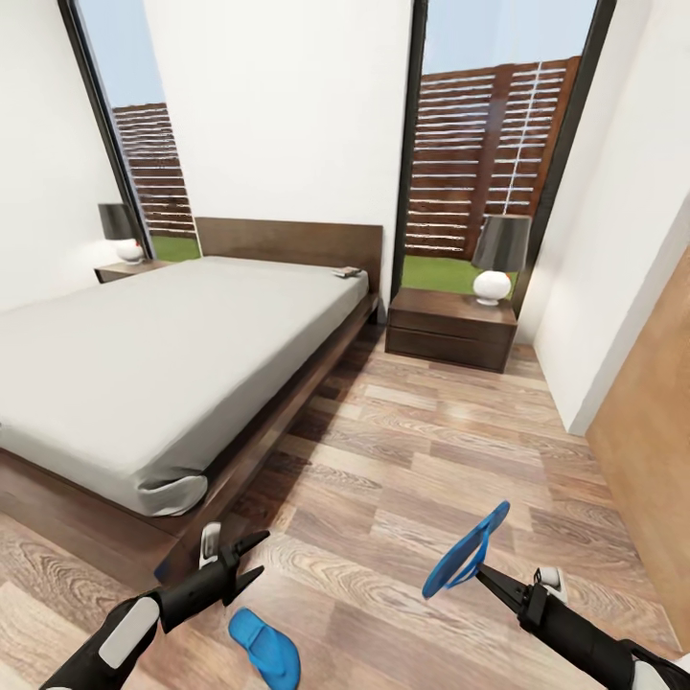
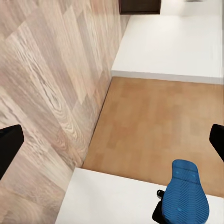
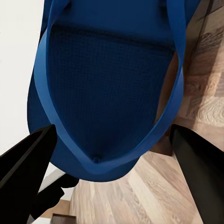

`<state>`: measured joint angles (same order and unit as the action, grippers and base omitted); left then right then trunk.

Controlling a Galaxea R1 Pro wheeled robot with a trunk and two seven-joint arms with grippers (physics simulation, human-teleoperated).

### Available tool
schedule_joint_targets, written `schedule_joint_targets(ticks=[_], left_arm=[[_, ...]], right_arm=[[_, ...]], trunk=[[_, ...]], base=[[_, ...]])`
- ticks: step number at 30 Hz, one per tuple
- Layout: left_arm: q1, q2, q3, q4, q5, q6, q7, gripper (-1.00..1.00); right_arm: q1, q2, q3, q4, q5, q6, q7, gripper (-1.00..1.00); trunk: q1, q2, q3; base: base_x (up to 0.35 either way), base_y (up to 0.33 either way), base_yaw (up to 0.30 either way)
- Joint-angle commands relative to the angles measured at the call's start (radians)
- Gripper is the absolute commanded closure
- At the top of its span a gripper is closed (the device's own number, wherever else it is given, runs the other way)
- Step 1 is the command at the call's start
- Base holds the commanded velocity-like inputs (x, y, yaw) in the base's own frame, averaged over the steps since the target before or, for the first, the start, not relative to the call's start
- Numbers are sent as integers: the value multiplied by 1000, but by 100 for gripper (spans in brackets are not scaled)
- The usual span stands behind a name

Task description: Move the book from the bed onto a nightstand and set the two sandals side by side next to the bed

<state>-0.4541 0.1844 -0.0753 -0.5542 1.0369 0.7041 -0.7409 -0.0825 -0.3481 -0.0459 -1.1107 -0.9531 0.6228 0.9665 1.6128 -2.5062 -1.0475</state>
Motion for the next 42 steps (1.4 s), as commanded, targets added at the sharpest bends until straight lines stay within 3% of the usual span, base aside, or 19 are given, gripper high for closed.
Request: schedule_joint_targets(ticks=[1, 28, 31, 42], left_arm=[[-1, 1, -4, 0, 8, 5, 0, -100], [0, -2, -5, 0, 6, 3, 1, -100], [-1, -2, -5, 1, 7, 3, 1, -100], [-1, -7, -4, 6, 6, 2, 3, -100]], right_arm=[[0, 0, 0, 0, -4, 6, 0, 100], [0, 0, 0, 0, -3, 6, -2, 100], [0, -1, 0, 0, -3, 6, -2, 100], [0, -2, -5, 2, -3, 13, -3, 100]], trunk=[[-1, 0, 3], [-13, 6, 107], [-24, 27, 117], [-24, 27, 116]], base=[[0, 0, 0], [0, 0, 0], [0, 0, 0], [0, 0, 42]])
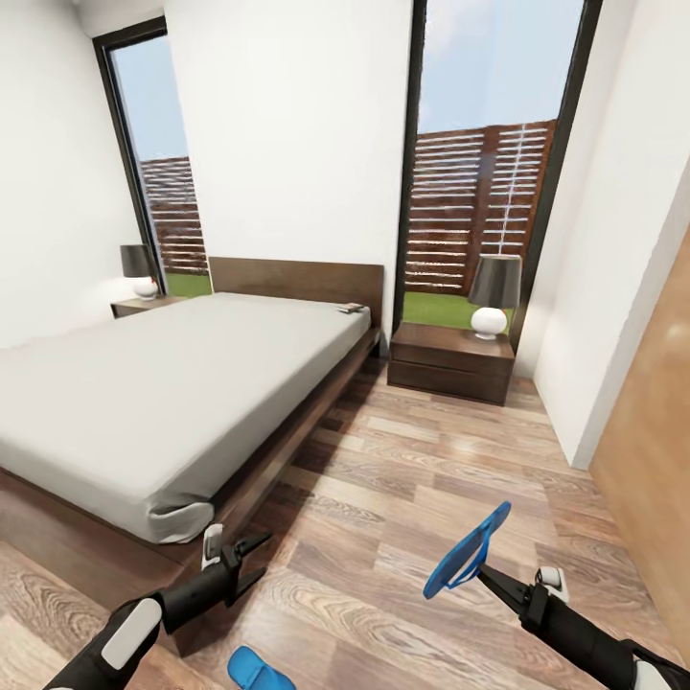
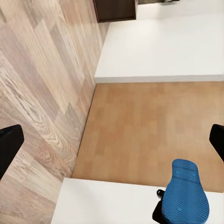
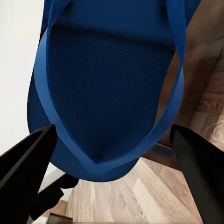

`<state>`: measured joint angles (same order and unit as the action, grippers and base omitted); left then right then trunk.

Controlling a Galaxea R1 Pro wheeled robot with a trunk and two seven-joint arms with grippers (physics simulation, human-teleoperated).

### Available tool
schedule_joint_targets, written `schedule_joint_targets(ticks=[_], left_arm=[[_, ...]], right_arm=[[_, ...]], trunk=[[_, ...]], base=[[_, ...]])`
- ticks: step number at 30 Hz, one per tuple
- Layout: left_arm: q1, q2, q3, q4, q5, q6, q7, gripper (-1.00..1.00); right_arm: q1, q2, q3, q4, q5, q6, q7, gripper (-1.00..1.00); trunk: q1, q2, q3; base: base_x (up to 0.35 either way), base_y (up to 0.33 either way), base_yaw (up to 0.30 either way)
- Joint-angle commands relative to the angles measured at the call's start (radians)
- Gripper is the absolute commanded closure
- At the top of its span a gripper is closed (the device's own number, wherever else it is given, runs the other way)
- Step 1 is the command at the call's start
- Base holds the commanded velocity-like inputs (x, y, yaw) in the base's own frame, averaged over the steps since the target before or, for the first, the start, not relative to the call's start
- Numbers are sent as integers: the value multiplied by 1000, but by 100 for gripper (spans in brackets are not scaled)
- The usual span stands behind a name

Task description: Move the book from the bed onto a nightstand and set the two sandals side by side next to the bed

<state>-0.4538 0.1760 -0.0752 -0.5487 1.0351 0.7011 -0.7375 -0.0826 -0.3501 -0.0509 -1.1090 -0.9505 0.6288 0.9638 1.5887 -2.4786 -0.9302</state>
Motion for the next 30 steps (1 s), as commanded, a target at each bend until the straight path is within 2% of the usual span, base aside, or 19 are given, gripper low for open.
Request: schedule_joint_targets(ticks=[1, 30], left_arm=[[-1, 1, -5, 1, 8, 5, 0, -100], [-1, -6, -5, 1, 8, 4, 0, -100]], right_arm=[[0, 0, -1, 0, -5, 7, 0, 100], [0, 0, -1, -2, -1, 6, 0, 100]], trunk=[[0, 0, -1], [0, 0, -11]], base=[[0, 0, 170], [0, 0, 217]])
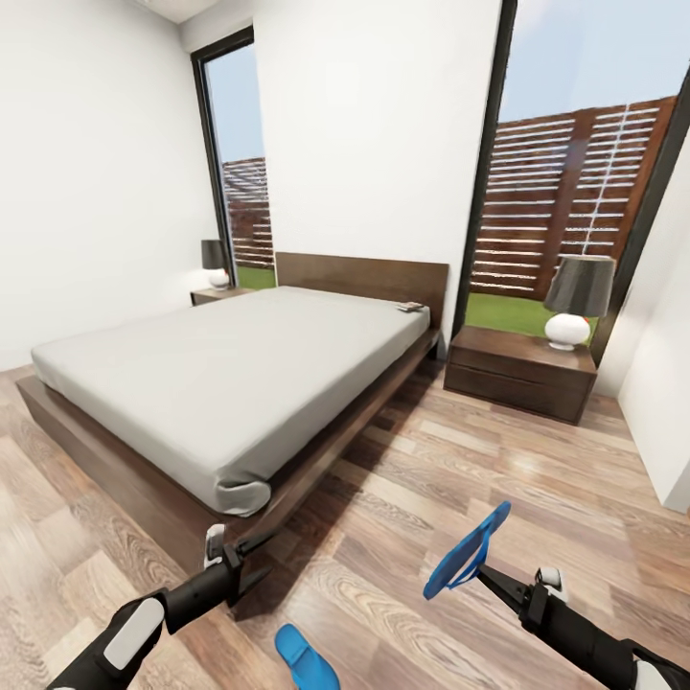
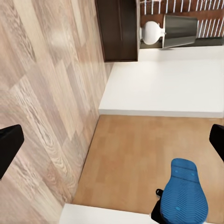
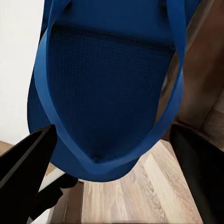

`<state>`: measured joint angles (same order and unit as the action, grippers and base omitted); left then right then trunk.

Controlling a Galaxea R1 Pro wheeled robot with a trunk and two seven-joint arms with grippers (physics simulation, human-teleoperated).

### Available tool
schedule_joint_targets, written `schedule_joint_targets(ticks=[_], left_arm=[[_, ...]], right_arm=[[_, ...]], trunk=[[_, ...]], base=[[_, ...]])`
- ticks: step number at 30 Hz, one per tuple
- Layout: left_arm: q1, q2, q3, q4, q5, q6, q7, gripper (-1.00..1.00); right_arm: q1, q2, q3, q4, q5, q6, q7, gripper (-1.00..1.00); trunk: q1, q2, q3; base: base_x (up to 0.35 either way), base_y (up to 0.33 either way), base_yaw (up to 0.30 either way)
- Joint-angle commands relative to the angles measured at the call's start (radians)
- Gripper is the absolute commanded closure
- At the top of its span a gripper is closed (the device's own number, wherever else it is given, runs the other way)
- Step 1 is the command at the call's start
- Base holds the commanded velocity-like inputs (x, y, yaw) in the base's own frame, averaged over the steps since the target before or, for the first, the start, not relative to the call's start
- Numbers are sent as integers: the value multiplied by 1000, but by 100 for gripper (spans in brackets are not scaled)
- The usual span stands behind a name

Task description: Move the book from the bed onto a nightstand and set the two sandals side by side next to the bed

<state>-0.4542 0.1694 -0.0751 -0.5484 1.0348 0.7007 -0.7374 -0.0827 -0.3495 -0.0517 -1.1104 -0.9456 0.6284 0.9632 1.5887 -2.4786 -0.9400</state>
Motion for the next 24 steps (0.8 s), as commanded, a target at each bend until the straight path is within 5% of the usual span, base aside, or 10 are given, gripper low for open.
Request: schedule_joint_targets(ticks=[1, 24], left_arm=[[-1, 1, -5, 1, 8, 4, 0, -100], [0, 0, -5, 1, 7, 4, 0, -100]], right_arm=[[0, 0, 0, 0, -6, 7, 0, 100], [0, 0, 0, 0, -5, 6, 0, 100]], trunk=[[0, 0, -1], [0, 0, -10]], base=[[0, 0, 222], [-5, 0, 221]])
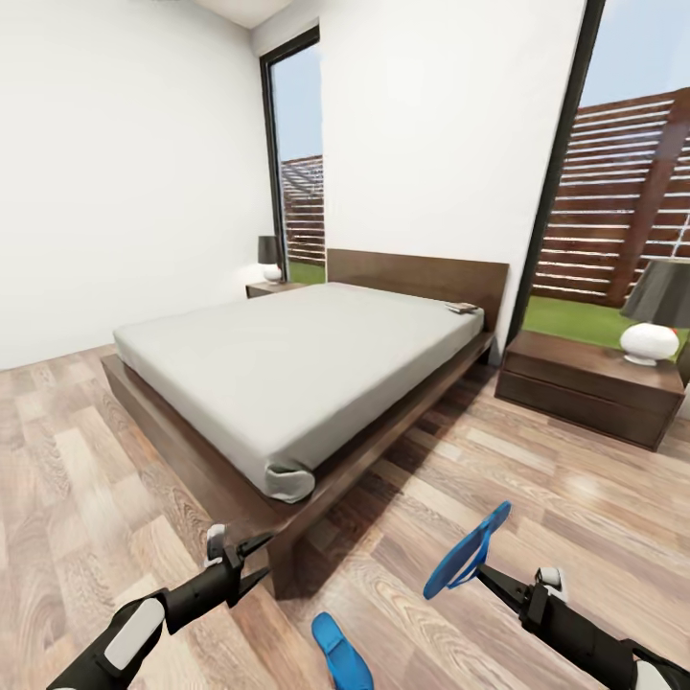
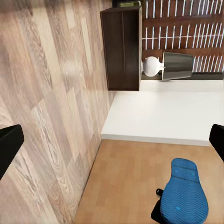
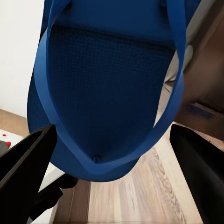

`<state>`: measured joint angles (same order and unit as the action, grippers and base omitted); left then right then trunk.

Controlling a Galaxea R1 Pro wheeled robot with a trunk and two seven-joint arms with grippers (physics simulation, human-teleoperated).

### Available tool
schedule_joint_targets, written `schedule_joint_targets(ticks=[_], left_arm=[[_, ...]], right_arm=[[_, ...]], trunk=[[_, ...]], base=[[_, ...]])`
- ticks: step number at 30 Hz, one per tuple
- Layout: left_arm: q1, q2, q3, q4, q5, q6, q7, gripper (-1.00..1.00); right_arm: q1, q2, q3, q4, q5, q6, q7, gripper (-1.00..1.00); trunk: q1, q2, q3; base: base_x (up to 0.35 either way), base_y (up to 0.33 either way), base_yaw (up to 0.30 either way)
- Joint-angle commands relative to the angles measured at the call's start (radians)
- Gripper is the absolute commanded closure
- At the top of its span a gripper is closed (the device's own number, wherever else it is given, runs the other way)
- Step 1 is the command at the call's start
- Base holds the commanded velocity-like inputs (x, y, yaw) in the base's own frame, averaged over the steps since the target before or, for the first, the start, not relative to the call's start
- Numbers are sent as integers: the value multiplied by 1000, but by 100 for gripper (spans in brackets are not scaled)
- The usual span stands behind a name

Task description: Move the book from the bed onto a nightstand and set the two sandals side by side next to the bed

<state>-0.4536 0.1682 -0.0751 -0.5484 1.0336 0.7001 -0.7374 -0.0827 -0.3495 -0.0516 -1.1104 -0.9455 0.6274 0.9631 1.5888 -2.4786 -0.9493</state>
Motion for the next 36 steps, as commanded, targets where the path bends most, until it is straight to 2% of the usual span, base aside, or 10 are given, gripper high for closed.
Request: schedule_joint_targets(ticks=[1, 19, 36], left_arm=[[-1, 1, -5, 1, 8, 5, 0, -100], [-1, 1, -5, 1, 8, 4, 0, -100], [-1, 1, -5, 13, 8, 2, 2, -100]], right_arm=[[0, 0, 0, 0, -6, 7, 0, 100], [0, 0, -1, 0, -6, 6, 0, 100], [0, 0, 1, 0, -6, 3, 0, 100]], trunk=[[0, 0, -1], [0, 0, -10], [0, 0, -11]], base=[[-78, 0, 220], [-126, 0, 197], [-69, 0, 21]])
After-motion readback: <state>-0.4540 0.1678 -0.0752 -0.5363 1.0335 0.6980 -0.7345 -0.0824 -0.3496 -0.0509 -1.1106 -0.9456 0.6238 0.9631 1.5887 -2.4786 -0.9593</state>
